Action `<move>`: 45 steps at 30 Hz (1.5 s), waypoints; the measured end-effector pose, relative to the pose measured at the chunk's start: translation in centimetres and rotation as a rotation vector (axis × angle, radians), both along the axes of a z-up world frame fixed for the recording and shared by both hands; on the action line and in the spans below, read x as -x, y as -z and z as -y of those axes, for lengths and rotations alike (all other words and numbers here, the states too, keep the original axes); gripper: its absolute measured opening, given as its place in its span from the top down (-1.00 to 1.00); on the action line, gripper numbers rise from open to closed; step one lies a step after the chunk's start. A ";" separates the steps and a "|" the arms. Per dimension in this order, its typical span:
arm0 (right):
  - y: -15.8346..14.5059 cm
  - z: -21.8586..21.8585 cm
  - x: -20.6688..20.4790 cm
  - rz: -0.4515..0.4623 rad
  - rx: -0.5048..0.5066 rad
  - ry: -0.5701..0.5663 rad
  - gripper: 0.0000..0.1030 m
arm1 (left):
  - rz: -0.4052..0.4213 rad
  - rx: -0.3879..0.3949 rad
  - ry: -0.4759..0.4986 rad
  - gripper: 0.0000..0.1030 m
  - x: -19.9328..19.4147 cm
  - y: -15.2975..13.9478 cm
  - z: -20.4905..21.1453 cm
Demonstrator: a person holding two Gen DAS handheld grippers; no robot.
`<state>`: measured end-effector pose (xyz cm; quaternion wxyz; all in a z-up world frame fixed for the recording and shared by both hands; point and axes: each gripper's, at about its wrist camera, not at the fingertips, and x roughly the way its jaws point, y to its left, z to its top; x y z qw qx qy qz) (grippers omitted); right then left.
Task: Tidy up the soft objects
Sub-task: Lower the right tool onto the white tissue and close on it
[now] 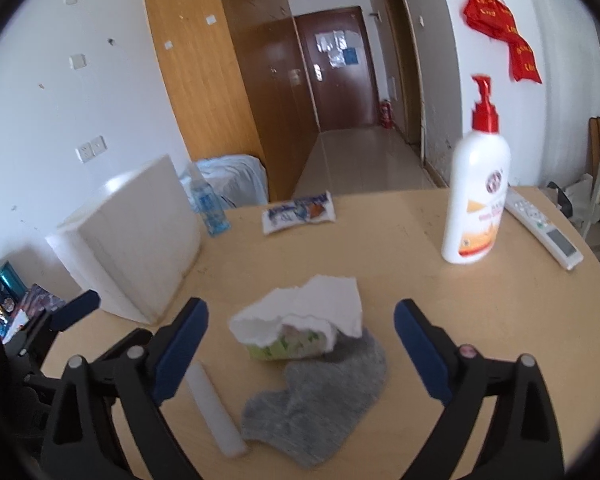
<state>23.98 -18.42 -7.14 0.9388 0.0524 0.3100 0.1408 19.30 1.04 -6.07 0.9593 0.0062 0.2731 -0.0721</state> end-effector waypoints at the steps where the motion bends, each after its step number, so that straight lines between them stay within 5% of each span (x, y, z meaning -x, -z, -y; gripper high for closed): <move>1: 0.3 0.1 0.1 -0.009 0.003 0.003 -0.87 | -0.007 0.000 0.001 -0.94 -0.1 0.2 0.1; 26: 1.0 0.6 -0.6 -0.032 0.067 0.011 -0.96 | -0.073 0.018 0.076 -0.94 0.2 1.8 0.9; 39: 1.3 1.1 -1.1 -0.045 0.102 0.022 -0.96 | -0.149 0.037 0.204 -0.94 0.5 3.1 2.4; 45: 1.5 -0.2 -1.9 -0.050 0.123 -0.054 -0.96 | -0.128 0.019 0.208 -0.94 0.8 3.2 2.7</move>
